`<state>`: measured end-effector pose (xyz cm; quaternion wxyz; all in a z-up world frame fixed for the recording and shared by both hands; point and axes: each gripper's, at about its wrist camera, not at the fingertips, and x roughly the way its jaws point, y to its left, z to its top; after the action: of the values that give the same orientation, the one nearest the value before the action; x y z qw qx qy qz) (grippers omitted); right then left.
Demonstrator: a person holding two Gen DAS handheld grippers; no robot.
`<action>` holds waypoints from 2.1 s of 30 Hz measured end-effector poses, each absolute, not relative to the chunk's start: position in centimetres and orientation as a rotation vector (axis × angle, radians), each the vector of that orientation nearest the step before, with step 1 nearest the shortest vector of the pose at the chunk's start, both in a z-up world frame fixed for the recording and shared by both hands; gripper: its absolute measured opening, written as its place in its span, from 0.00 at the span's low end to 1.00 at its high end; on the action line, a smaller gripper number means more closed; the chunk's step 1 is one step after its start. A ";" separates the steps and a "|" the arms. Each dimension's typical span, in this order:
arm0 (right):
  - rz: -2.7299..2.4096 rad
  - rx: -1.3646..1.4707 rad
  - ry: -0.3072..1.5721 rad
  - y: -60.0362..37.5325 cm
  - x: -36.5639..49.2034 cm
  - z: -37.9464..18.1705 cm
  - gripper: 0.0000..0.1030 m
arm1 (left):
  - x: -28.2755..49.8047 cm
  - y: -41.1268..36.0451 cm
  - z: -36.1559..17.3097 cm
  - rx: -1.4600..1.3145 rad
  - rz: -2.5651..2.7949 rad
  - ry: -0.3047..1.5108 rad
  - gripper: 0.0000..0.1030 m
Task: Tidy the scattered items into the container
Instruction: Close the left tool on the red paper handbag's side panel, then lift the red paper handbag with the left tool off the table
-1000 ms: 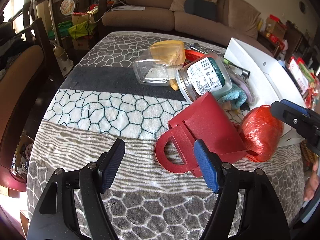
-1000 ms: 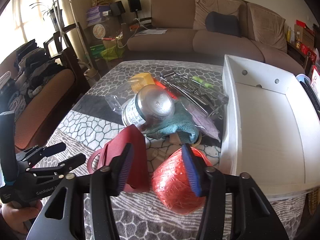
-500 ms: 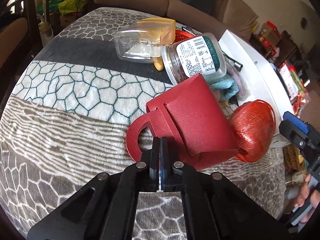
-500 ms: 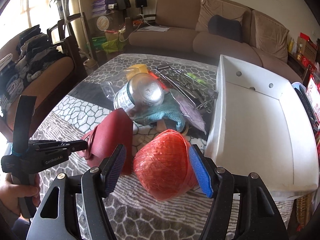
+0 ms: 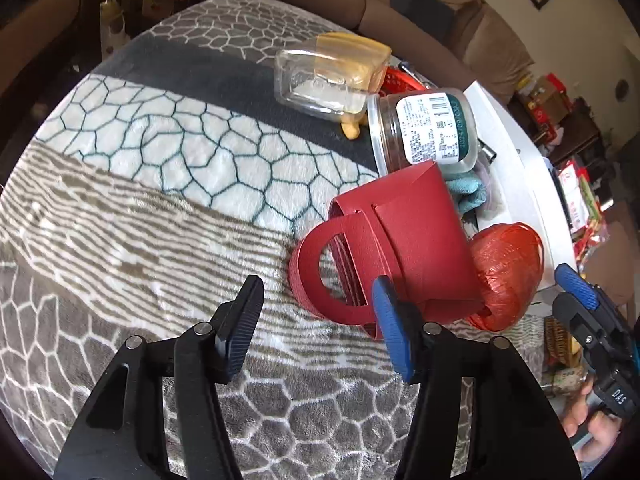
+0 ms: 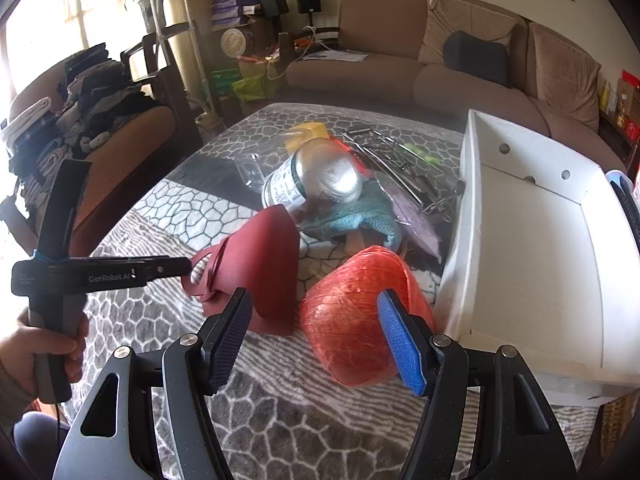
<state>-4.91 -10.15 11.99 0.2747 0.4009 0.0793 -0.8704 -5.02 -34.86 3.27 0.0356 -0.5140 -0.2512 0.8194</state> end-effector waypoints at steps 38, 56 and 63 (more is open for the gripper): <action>-2.205 1.076 0.393 -18.6 -3.7 9.1 0.04 | -5.9 -33.6 9.3 -1.402 2.503 -0.728 0.08; -2.184 1.032 0.519 -15.9 -2.0 7.0 0.67 | -4.7 -36.7 1.6 -1.571 2.453 -0.887 0.56; -2.155 1.043 0.676 -19.0 -2.3 4.1 0.71 | -5.9 -36.0 1.7 -1.522 2.407 -0.963 0.37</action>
<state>-2.34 -19.02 4.12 0.3211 0.3972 0.2574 -0.8203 -5.95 -35.98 1.67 0.0676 -0.5051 -0.3195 0.7989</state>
